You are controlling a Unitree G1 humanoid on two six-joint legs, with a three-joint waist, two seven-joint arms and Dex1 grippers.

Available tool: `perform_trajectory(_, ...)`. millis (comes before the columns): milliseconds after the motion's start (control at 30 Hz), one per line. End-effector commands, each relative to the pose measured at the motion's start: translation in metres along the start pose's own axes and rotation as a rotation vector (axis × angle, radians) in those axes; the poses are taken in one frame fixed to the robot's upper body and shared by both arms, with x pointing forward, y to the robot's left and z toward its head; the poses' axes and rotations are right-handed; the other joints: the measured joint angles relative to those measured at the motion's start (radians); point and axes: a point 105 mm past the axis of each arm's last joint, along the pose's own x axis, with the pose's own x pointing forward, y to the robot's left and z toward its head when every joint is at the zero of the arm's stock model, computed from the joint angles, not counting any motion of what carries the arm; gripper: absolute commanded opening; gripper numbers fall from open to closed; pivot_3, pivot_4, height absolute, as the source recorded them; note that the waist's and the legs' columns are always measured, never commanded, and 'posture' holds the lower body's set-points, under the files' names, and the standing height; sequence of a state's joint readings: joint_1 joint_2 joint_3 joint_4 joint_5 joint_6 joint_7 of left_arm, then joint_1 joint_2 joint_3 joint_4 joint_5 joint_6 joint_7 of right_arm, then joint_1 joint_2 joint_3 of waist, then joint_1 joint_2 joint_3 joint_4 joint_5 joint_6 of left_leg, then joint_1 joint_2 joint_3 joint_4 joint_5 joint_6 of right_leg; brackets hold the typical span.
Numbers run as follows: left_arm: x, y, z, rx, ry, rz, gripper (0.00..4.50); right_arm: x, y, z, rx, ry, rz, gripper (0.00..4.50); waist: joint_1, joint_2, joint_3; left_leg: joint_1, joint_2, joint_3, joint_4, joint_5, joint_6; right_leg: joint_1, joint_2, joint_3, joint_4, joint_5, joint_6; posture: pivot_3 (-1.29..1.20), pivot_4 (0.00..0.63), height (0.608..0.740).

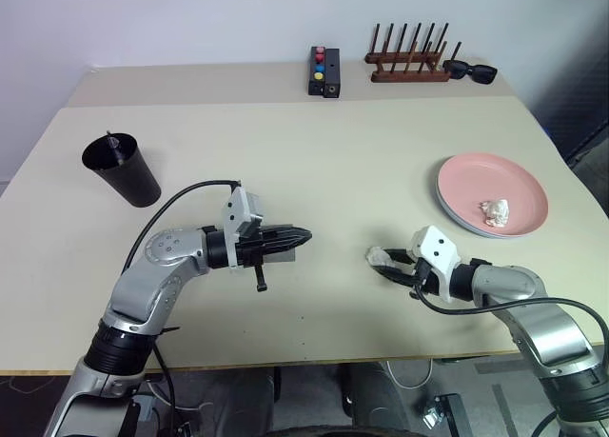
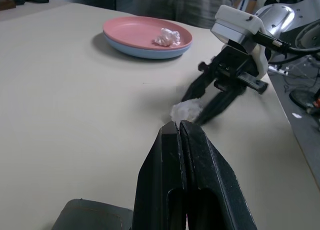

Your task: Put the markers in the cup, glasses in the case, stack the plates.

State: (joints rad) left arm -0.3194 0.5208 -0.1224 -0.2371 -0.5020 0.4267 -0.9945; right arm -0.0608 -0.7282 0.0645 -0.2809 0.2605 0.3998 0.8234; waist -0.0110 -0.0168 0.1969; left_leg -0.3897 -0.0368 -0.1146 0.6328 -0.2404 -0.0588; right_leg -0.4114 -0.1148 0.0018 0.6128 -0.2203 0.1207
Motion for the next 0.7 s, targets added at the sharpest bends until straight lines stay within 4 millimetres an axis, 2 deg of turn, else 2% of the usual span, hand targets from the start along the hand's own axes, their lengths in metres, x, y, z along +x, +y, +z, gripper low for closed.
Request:
perform_trajectory(33,-0.003,-0.001,0.009,0.032,-0.025,0.004,0.00,-0.006,-0.007,0.013,-0.037,-0.044,-0.025,0.05,0.000,0.000,0.000,0.000,0.000,0.000,0.000,0.000,0.000,0.000,0.000,0.000,0.000,0.000,0.000,0.00,0.150,0.734)
perform_trajectory(100,-0.004,0.001,0.009,0.045,-0.021,0.013,0.00,-0.011,-0.017,0.025,-0.065,-0.089,-0.077,0.05,0.000,0.000,0.000,0.000,0.000,0.000,0.000,0.000,0.000,0.000,0.000,0.000,0.000,0.000,0.000,0.00,0.150,0.734)
perform_trajectory(200,-0.005,0.003,0.010,0.054,-0.022,0.022,0.00,-0.026,-0.058,0.041,-0.121,-0.130,-0.261,0.05,-0.003,0.000,0.000,0.000,0.000,0.000,0.000,0.000,0.000,0.000,0.000,0.000,0.000,0.000,0.000,0.00,0.150,0.734)
perform_trajectory(300,-0.005,0.004,0.010,0.057,-0.022,0.025,0.00,-0.043,-0.099,0.048,-0.189,-0.115,-0.453,0.05,-0.001,0.000,0.000,0.000,0.000,0.000,0.000,0.000,0.000,0.000,0.000,0.000,0.000,0.000,0.000,0.00,0.150,0.734)
perform_trajectory(400,-0.004,0.004,0.010,0.061,-0.024,0.027,0.00,-0.053,-0.130,0.042,-0.229,-0.048,-0.586,0.05,0.002,0.000,0.000,0.000,0.000,0.000,-0.001,0.000,0.000,0.000,0.000,-0.001,-0.001,0.000,0.000,0.00,0.150,0.734)
perform_trajectory(467,-0.003,0.005,0.011,0.064,-0.030,0.034,0.00,-0.058,-0.147,0.031,-0.236,0.016,-0.659,0.05,0.000,0.000,0.000,-0.001,0.000,0.000,-0.001,0.000,0.000,0.000,0.000,0.000,-0.001,0.000,0.000,0.00,0.150,0.734)
perform_trajectory(567,-0.004,0.005,0.012,0.063,-0.040,0.047,0.00,-0.063,-0.159,0.015,-0.230,0.087,-0.701,0.05,0.000,0.000,0.000,-0.001,0.000,0.000,-0.001,0.000,0.000,-0.001,0.000,0.000,-0.001,0.000,0.000,0.00,0.150,0.734)
perform_trajectory(700,-0.009,0.005,0.012,0.061,-0.038,0.064,0.00,-0.068,-0.160,0.001,-0.211,0.126,-0.683,0.05,-0.006,0.000,0.000,0.000,0.000,0.000,-0.001,0.000,0.000,-0.001,0.000,0.000,0.000,0.000,0.000,0.00,0.150,0.734)
